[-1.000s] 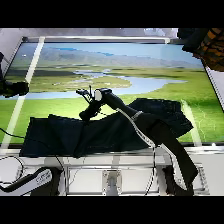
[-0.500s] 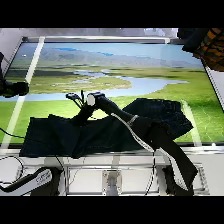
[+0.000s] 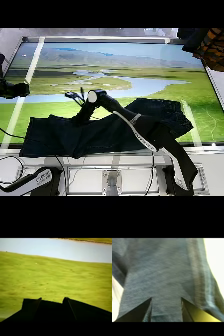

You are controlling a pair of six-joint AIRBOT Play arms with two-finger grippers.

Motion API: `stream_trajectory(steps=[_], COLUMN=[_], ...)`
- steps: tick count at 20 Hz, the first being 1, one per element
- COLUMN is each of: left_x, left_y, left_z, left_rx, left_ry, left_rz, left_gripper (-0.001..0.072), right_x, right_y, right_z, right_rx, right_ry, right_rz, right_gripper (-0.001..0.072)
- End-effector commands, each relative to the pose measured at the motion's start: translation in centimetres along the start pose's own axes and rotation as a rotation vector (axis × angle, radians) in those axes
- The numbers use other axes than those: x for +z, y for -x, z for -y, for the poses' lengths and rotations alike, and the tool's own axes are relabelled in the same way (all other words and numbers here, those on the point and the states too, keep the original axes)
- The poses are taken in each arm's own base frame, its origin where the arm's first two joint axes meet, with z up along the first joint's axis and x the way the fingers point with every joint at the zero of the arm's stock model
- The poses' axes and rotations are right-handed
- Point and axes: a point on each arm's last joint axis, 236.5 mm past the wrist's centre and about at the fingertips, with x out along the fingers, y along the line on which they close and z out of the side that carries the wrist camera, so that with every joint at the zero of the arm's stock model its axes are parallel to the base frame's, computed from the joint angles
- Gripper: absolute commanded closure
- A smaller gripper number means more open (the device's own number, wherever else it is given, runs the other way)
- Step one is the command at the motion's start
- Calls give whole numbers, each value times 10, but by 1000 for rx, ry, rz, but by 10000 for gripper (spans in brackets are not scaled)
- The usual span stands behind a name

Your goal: Fold the clothes and pants, and hang the long-sleeved shirts on hangers.

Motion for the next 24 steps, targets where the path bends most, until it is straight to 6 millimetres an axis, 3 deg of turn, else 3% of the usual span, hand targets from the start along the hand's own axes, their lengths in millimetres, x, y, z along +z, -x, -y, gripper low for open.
stream_trajectory(steps=[1,4,10,12,15,17,19,20,21,24], left_x=[-2,-2,-2,-1,0,0,0,0,0,3], left_y=[-2,-3,-3,-3,-4,-4,-4,-4,-4,-3], left_z=[0,2,3,6,11,12,12,12,16,28], left_rx=[-3,-10,-17,-29,-49,-54,-54,-55,-72,-121], left_ry=[2,4,-15,-10,-2,1,1,1,8,27], left_rz=[-11,-13,-11,-9,-5,-4,-4,-4,-3,6], left_gripper=[374,374,374,374,374,374,374,374,374,374], right_x=[0,-8,-14,-15,-17,-13,-12,-11,-10,-5], right_y=[8,11,14,6,-19,-25,-30,-31,-32,-31], right_z=[5,36,57,60,43,33,16,8,-2,-29], right_rx=[14,-102,-163,-151,-69,-56,-7,15,41,70], right_ry=[-30,-20,-36,-56,-80,-62,-40,-34,-18,33], right_rz=[1,-31,-56,-54,-58,-43,-39,-36,-32,-8], right_gripper=[338,338,338,339,351,488,528,588,694,697])
